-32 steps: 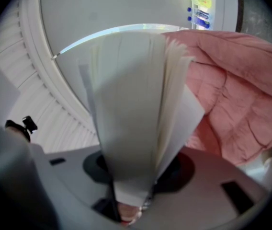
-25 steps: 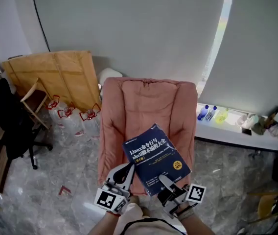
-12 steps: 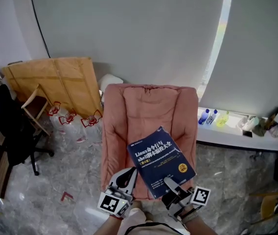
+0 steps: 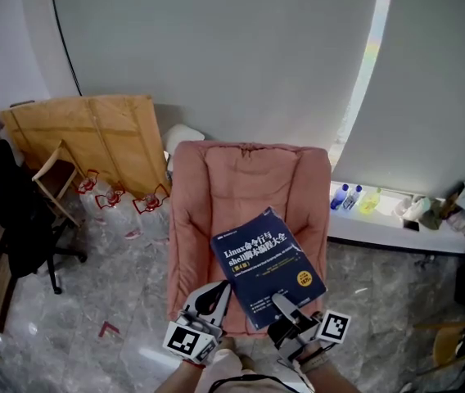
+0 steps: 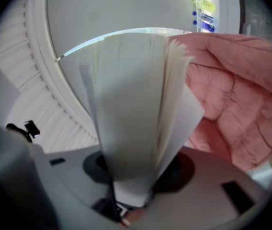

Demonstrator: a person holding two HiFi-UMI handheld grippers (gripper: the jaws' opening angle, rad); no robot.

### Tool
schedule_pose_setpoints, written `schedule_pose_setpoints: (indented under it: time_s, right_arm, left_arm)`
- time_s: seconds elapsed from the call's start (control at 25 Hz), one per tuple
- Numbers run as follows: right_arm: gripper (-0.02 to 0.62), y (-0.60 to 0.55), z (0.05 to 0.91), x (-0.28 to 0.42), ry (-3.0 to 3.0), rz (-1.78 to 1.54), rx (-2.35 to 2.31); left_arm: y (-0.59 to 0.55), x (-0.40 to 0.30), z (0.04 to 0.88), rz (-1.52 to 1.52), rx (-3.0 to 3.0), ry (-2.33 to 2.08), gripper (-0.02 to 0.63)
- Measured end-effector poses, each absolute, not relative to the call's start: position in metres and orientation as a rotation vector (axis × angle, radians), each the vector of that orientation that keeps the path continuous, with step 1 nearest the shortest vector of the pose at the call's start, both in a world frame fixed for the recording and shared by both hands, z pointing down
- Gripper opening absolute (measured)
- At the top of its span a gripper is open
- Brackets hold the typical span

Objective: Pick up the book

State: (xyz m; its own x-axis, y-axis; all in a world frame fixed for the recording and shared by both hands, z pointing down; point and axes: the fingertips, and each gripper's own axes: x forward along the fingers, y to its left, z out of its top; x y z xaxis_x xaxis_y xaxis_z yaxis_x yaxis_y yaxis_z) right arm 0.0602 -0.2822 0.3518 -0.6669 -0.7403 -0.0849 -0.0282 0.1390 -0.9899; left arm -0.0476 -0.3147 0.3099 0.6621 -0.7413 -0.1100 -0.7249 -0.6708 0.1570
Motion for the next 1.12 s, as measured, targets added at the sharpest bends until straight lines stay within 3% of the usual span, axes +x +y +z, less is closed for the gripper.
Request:
schedule_pose_setpoints:
  time_s: [1.12]
  right_arm:
    - [0.179,-0.302,0.37,0.074,1.766,-1.58,-0.801]
  left_arm:
    - [-0.344,-0.04,0.321,-0.249,2.75,-1.227,0.014]
